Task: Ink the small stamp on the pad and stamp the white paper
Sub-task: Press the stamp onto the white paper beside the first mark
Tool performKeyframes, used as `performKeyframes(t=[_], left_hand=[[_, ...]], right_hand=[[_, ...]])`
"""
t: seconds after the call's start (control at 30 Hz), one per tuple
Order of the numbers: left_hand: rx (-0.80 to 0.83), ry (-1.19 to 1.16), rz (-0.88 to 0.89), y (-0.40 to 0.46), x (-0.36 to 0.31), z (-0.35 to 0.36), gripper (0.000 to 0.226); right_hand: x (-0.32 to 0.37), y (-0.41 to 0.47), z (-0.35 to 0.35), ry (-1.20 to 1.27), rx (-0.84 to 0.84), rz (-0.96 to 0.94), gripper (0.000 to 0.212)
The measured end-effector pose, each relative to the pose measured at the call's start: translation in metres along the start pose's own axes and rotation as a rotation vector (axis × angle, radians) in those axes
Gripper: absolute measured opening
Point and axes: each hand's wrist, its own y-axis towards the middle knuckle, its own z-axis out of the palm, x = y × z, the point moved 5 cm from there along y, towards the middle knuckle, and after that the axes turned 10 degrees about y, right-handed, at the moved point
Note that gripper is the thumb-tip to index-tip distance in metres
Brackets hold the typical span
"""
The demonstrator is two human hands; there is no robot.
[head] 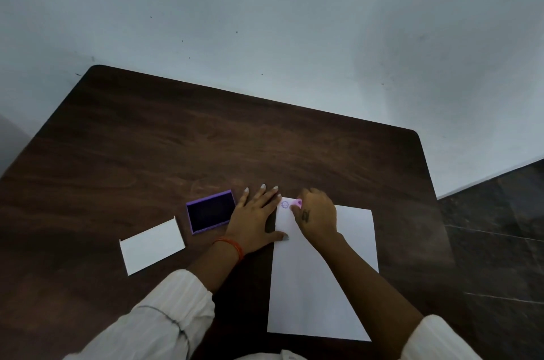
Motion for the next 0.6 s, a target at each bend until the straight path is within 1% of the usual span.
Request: performKeyframes(t=[0.17,0.33,0.47,0.6], left_hand=[[-0.007,0.001,0.003,-0.0004,0.0000,-0.0002,0.088],[-0.005,-0.004,-0.002,-0.0003,-0.0003,-0.0005,0.088],[-0.008,-0.007,-0.002,-0.0005,-0.0003,-0.0002,0.088],[0.005,-0.003,-0.001,-0.0001,-0.0005,0.0000,0.088]], right_hand=[[-0.0032,0.0010,0.0021,0.057,0.003,0.007,0.034],[-0.0012,0.0041,0.0041,-0.009,0.043,-0.031,0.033],[-0.0027,0.0040,0.0059,-0.038,0.031,-0.053,0.032],[-0.0022,0.0056,0.0076,-0.078,0.058,-0.079,0.036]])
